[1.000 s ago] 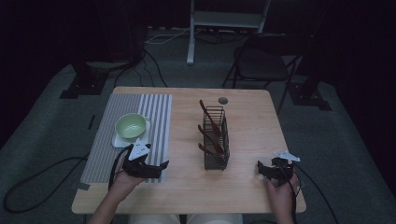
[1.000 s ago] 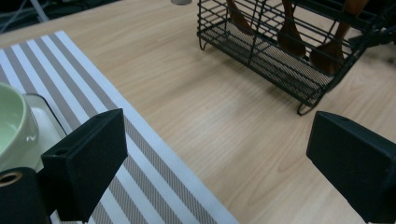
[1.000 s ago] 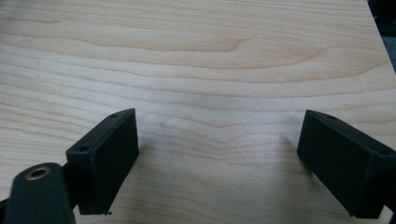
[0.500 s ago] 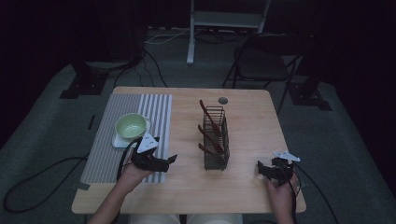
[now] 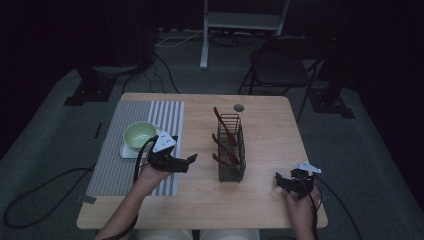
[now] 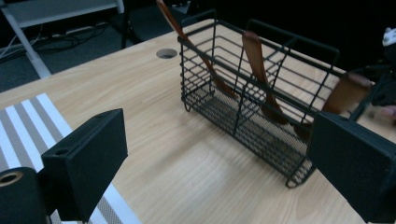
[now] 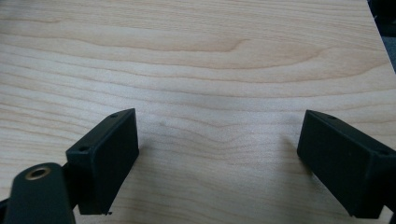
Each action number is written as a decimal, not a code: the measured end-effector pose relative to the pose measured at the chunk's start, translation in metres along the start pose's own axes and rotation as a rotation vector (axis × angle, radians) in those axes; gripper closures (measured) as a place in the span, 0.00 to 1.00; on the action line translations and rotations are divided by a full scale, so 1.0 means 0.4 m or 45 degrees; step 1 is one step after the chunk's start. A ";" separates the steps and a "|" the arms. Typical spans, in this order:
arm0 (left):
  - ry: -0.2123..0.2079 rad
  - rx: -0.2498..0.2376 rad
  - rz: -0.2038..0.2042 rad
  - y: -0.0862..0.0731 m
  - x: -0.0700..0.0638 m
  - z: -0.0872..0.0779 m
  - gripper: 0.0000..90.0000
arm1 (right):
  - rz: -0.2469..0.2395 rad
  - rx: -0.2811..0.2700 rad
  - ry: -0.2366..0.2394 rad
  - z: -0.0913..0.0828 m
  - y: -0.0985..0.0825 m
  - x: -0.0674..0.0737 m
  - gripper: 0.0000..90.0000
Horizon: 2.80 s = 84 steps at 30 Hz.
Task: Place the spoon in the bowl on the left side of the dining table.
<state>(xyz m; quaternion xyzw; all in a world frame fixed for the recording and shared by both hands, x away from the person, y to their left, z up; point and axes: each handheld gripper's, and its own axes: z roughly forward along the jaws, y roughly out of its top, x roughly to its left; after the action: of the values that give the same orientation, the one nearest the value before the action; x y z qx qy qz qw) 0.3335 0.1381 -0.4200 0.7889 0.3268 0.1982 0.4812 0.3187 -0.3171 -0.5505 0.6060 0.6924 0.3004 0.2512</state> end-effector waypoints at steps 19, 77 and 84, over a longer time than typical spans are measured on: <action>-0.071 0.005 -0.002 0.084 -0.019 0.093 0.16 | -0.004 -0.001 0.000 0.000 0.000 -0.001 0.13; -0.265 -0.049 -0.070 0.124 -0.052 0.151 0.93 | -0.002 -0.002 -0.001 0.000 0.000 0.000 0.13; -0.247 -0.073 -0.047 0.141 -0.052 0.121 0.93 | -0.002 -0.002 0.000 0.000 0.000 0.000 0.13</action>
<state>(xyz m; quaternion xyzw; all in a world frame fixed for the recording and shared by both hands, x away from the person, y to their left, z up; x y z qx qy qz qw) 0.3673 0.0746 -0.3920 0.7842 0.2872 0.1213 0.5365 0.3187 -0.3172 -0.5505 0.6054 0.6926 0.3005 0.2520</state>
